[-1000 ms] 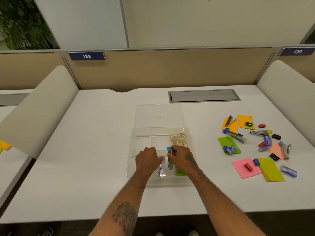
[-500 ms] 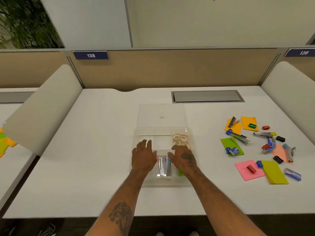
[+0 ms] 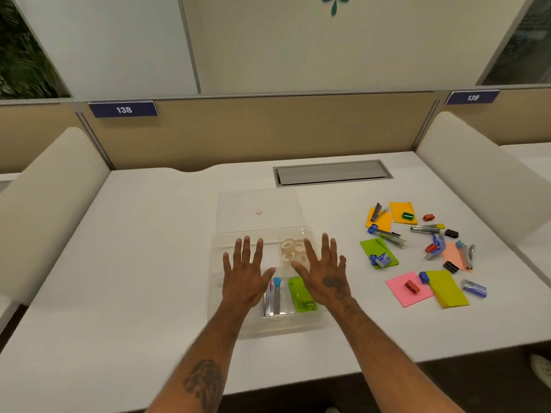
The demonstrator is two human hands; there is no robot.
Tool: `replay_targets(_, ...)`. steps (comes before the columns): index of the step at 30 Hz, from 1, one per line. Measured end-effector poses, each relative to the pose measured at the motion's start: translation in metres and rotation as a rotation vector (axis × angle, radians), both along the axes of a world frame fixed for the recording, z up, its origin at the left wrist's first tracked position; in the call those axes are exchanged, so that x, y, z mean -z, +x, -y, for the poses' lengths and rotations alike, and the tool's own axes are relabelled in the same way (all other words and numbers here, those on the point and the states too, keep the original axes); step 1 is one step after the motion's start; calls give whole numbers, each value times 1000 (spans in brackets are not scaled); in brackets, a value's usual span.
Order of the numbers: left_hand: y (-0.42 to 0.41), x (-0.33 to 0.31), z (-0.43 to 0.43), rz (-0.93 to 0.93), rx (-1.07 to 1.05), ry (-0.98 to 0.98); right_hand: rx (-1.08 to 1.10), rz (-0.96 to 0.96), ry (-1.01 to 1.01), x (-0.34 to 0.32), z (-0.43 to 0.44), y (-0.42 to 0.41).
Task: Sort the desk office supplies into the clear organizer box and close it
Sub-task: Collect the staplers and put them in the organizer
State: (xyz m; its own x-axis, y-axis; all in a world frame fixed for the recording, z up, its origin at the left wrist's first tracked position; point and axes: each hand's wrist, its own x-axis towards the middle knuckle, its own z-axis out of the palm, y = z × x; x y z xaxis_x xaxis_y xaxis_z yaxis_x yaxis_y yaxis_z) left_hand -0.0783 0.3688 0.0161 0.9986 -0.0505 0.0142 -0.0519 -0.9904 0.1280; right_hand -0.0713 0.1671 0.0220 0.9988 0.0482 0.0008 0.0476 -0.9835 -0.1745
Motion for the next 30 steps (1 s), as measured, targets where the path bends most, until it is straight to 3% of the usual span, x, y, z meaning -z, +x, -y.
replay_targets(13, 64, -1, 119, 3, 209, -19, 273, -38, 76, 2, 129, 21)
replay_targets(23, 140, 12, 272, -108, 376, 10, 483, -15, 46, 5, 293, 49)
replay_targets(30, 177, 25, 348, -203, 484, 69, 571, -124, 53, 35, 387, 74)
